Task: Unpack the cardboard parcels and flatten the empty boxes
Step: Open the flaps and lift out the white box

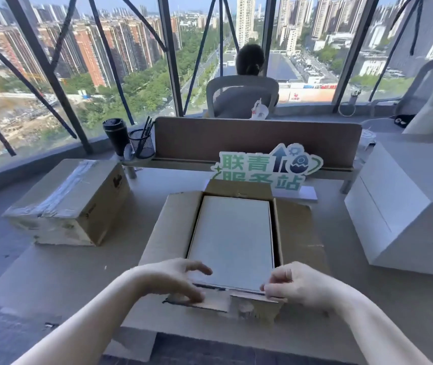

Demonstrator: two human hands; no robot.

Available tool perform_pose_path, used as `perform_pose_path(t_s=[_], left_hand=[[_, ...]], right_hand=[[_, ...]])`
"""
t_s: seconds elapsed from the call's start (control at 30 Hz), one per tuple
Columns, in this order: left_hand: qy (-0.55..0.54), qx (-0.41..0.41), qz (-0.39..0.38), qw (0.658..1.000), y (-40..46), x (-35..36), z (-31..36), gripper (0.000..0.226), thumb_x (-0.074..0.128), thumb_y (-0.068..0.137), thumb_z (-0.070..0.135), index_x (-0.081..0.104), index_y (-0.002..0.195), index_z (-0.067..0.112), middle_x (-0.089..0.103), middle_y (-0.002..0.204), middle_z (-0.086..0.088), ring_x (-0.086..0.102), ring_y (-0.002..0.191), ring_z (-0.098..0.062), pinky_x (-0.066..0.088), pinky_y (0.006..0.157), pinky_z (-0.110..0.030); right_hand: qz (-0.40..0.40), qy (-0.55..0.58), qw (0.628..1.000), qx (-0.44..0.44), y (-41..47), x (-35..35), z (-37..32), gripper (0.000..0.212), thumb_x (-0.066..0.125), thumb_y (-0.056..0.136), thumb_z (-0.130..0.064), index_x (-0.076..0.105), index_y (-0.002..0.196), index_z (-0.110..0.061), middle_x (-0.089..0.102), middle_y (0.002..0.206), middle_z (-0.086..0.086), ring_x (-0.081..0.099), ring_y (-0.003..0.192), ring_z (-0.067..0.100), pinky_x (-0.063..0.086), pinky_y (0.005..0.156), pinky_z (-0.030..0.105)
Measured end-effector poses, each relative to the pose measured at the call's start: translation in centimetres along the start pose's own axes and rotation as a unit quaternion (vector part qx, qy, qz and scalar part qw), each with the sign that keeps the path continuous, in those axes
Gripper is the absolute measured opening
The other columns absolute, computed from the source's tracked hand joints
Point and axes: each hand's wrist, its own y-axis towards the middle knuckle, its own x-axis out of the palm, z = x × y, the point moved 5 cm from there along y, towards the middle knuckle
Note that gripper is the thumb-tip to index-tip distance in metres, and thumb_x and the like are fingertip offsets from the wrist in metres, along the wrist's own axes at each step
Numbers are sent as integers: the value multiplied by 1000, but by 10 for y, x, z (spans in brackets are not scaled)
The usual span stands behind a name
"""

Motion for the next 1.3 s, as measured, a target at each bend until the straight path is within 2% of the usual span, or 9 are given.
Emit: perform_pose_path(t_s=[0.13, 0.2, 0.27, 0.4, 0.67, 0.87, 1.0, 1.13, 1.3], left_hand=[[210, -45, 195, 957, 5, 40, -25, 108, 72, 70, 60, 8, 155, 37, -2, 164, 7, -8, 151, -15, 7, 122, -41], [236, -56, 263, 934, 14, 49, -36, 111, 68, 75, 61, -2, 157, 31, -14, 163, 9, -16, 150, -17, 3, 122, -40], [248, -59, 295, 921, 22, 57, -43, 108, 62, 82, 61, -10, 155, 28, -19, 160, 10, -18, 149, -18, 2, 122, -39], [274, -44, 339, 899, 34, 70, -53, 117, 81, 62, 61, 24, 153, 14, 32, 157, -9, 32, 143, -32, 35, 111, -44], [316, 13, 331, 889, 39, 58, -55, 74, 52, 71, 67, 65, 125, 18, 60, 135, -11, 35, 140, -31, 13, 112, -36], [150, 36, 289, 945, 59, 11, -6, 71, 42, 97, 49, 16, 156, 17, 12, 163, -5, 9, 149, -24, 22, 118, -34], [112, -7, 276, 955, 86, -17, 3, 68, 43, 98, 39, 17, 152, 6, 24, 155, -17, 12, 147, -34, 13, 120, -39], [91, -21, 289, 953, 94, -30, 9, 46, 39, 96, 30, 38, 134, 6, 46, 134, -15, 36, 124, -34, 34, 103, -40], [100, -78, 239, 963, 97, -17, 9, 71, 43, 97, 37, 14, 151, 2, 8, 159, -27, 18, 144, -39, 27, 113, -41]], right_hand=[[44, -212, 976, -22, 12, 39, 26, 52, 67, 77, -49, 55, 127, -38, 48, 140, -14, 38, 138, 11, 27, 114, 24], [98, -284, 954, -24, 22, 55, 39, 77, 63, 81, -54, 30, 149, -38, 17, 162, -5, 7, 152, 17, -3, 122, 33], [168, -338, 925, -29, 26, 65, 50, 84, 68, 79, -54, 26, 150, -38, 12, 165, 2, 12, 152, 21, -15, 119, 34], [243, -338, 908, -41, 36, 80, 72, 91, 91, 61, -35, 48, 141, -26, 44, 151, 14, 49, 134, 31, 16, 116, 45], [275, -329, 903, -29, 39, 77, 63, 67, 70, 74, -55, 60, 133, -25, 54, 143, 7, 50, 127, 23, 20, 113, 42], [344, -294, 886, 103, 68, 38, -1, 66, 34, 93, -59, 44, 145, -21, 47, 149, 5, 46, 134, 24, 24, 111, 37], [294, -200, 913, 199, 94, 19, -14, 65, 43, 95, -48, 26, 150, -17, 39, 148, 12, 37, 131, 33, 37, 102, 41], [244, -173, 918, 261, 110, 11, -6, 85, 51, 89, -55, 13, 155, -17, 38, 148, 13, 33, 136, 33, 39, 101, 41], [185, -188, 925, 275, 121, 7, -4, 105, 60, 83, -62, -2, 157, -22, 24, 155, 17, 31, 140, 34, 39, 103, 41]])
